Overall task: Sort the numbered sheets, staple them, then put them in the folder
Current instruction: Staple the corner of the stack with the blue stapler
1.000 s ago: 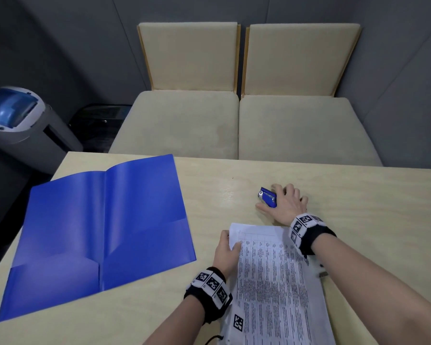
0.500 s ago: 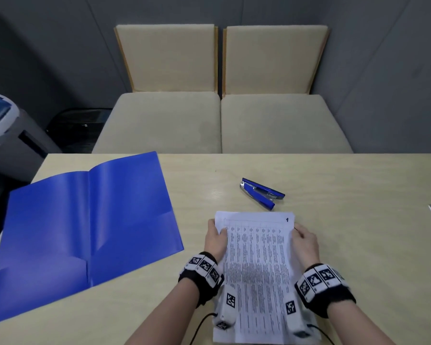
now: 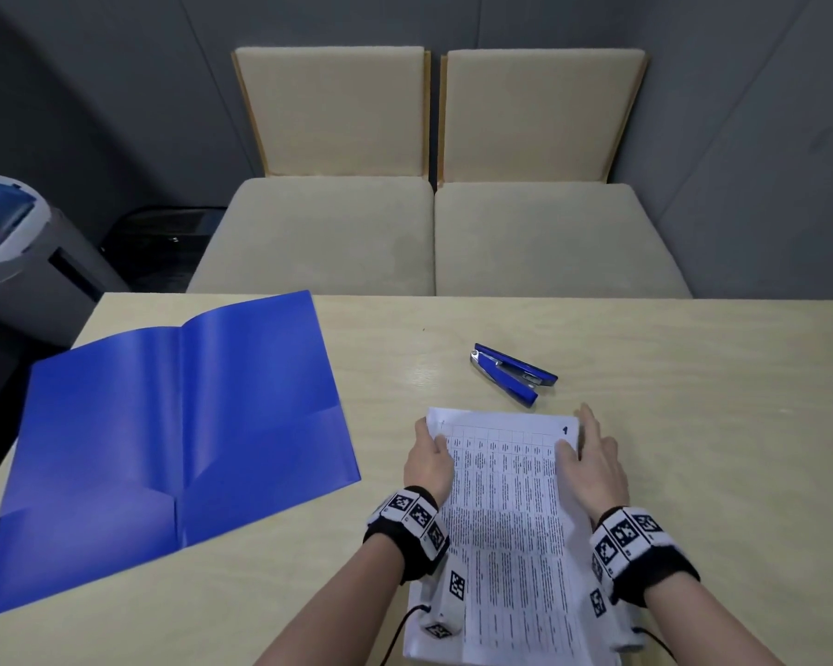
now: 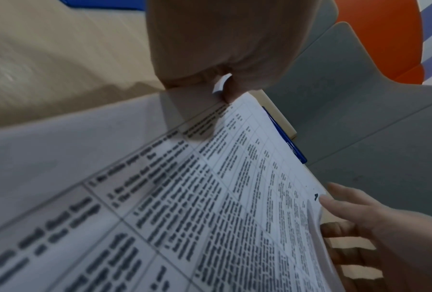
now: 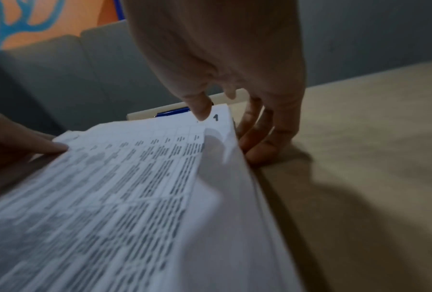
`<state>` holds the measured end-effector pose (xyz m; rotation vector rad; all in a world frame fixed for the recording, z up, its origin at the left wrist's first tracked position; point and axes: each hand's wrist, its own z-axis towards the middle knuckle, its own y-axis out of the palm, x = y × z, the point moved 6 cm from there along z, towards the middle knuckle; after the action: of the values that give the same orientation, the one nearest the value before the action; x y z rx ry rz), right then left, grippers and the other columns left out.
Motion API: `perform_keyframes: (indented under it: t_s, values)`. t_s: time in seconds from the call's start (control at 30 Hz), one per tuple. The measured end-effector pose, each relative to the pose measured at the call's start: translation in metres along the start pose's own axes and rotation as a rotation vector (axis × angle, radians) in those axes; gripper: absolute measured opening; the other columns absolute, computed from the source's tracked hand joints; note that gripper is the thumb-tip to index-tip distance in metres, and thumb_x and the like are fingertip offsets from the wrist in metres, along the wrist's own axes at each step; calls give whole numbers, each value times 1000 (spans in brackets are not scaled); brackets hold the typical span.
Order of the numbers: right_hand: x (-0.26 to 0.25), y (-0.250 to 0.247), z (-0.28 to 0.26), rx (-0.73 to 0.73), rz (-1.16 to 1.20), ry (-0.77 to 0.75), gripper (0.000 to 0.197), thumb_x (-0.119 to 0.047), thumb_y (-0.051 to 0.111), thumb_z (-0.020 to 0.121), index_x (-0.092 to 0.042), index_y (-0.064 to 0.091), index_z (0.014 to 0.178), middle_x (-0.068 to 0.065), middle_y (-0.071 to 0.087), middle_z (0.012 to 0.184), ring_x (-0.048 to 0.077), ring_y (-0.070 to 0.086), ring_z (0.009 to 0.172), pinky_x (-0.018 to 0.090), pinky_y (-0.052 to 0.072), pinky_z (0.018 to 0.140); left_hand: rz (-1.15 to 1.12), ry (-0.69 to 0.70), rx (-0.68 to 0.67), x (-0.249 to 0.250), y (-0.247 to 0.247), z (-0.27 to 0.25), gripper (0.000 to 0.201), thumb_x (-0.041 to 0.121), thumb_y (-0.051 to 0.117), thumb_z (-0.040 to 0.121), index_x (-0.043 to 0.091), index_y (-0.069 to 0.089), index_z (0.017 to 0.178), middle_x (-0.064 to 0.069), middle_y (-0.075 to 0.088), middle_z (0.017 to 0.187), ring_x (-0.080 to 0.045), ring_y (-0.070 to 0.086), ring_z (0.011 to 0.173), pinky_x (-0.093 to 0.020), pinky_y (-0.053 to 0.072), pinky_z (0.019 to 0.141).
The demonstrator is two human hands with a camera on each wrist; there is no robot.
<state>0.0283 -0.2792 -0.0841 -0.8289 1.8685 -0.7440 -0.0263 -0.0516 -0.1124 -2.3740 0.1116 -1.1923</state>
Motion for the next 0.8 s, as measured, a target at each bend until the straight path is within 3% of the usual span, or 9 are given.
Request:
perform_keyframes:
  t_s: [0.07,0.13,0.27,0.37,0.43,0.53,0.63,0.73,0.8]
  values:
    - [-5,-3,2,-62,-71,-10,50,-35,33,97,-41,21,145,12,38,122,34,53,85,37,41,84,-17,-2,-6,-1,0,0,41,25,27,102,19,23,142,-13,62,101,-32,59,90,-31,38,72]
    - [-6,-5,5,-74,-115,-15,42,-33,29,99,-36,33,141,10,36,120,30,49,76,34,39,77,-47,0,-15,0,0,0,39,26,29,102,19,27,139,-14,62,109,-33,59,97,-32,39,75]
    - [-4,-6,6,-22,-115,-31,37,-28,29,101,-25,47,133,9,39,124,31,54,84,34,39,78,-177,11,-36,2,-4,-1,40,38,39,97,18,40,132,2,56,116,-20,54,106,-30,41,88]
    - [-2,-7,7,12,-66,-48,36,-26,34,99,-24,54,129,8,48,123,30,56,101,33,39,84,-200,3,-29,-6,-2,4,64,59,46,81,22,43,133,-2,59,125,-26,56,116,-41,44,101]
    - [0,-9,7,36,-26,-50,33,-28,42,96,-25,61,123,7,54,117,28,54,108,33,40,88,-167,20,-34,-1,-5,1,52,46,47,91,20,41,135,-3,57,127,-28,53,120,-34,41,99]
    - [1,-10,6,54,19,-26,27,-32,50,92,-27,68,112,6,57,108,28,54,103,31,39,84,-118,37,-23,5,-8,-2,44,29,43,99,12,37,139,-6,52,132,-27,48,125,-25,34,89]
    - [3,-12,5,106,51,1,24,-32,55,89,-23,71,104,6,53,100,28,51,92,29,36,75,-107,43,16,2,-7,1,44,27,43,99,14,35,141,-9,51,136,-29,48,125,-28,37,93]
    - [6,-15,5,193,85,-18,23,-24,57,89,-16,71,105,8,64,105,31,56,102,32,41,83,-128,41,46,-3,-4,5,44,24,45,97,17,37,140,-9,52,136,-30,50,123,-38,42,100]
    - [6,-16,6,220,110,-34,21,-18,60,87,-17,70,104,5,67,96,28,58,96,31,43,83,-126,42,52,-6,-2,6,43,24,46,97,18,38,138,-9,54,134,-30,52,121,-40,44,99]
